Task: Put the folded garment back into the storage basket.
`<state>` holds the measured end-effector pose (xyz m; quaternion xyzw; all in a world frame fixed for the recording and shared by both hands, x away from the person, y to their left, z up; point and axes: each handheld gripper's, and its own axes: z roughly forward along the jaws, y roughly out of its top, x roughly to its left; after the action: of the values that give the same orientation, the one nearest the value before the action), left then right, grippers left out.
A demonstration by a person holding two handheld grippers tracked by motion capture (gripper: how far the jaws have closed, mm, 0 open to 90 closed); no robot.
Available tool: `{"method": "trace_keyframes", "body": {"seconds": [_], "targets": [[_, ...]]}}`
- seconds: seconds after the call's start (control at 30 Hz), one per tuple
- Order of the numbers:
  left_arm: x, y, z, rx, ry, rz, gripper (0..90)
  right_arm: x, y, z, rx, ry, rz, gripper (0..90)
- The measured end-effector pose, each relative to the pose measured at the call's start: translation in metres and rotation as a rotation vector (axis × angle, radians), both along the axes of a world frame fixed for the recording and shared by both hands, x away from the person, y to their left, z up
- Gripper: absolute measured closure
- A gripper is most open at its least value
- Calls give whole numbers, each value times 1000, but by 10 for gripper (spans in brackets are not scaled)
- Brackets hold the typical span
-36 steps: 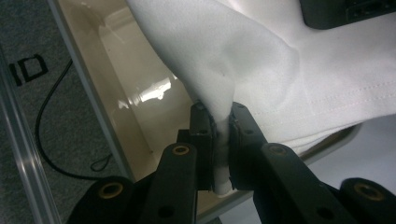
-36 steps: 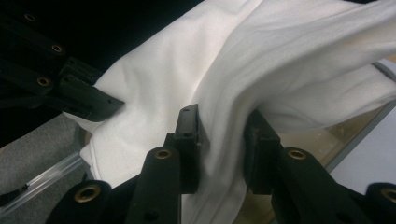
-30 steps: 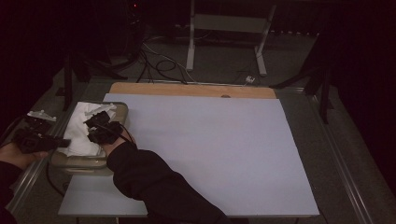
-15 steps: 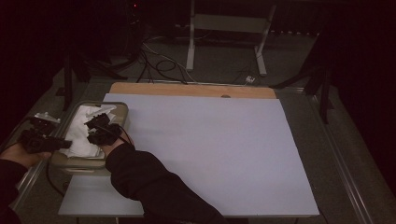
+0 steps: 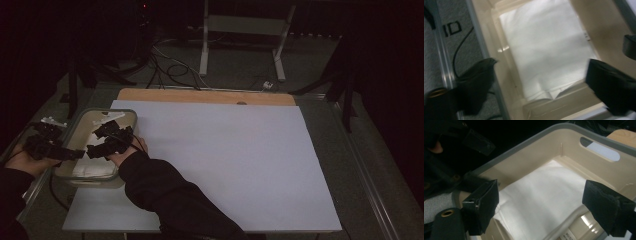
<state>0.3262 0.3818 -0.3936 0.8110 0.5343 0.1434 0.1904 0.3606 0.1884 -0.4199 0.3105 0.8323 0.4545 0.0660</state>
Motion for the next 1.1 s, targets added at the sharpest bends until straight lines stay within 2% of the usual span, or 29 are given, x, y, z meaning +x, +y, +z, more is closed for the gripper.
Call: {"method": "trace_keyframes", "body": {"seconds": [0.07, 0.23, 0.5, 0.57, 0.77, 0.83, 1.1], "targets": [[0, -1, 1, 4, -6, 6, 68, -2, -3, 3, 0, -16, 13, 131], [-2, -3, 2, -17, -6, -17, 13, -3, -10, 8, -1, -29, 36, 125], [-5, -9, 6, -37, -21, -41, 5, -2, -23, 12, -12, -49, 37, 123], [-6, -10, 7, -56, -19, -53, 5, -1, -25, 13, -8, -44, 42, 123], [-6, -12, 7, -52, -23, -55, 5, 1, -31, 16, -13, -60, 49, 123], [-6, -12, 8, -76, -24, -47, 3, 1, -33, 16, -13, -59, 60, 123], [-7, -19, 12, -74, -39, -58, 1, 4, -42, 18, -25, -60, 83, 117]]}}
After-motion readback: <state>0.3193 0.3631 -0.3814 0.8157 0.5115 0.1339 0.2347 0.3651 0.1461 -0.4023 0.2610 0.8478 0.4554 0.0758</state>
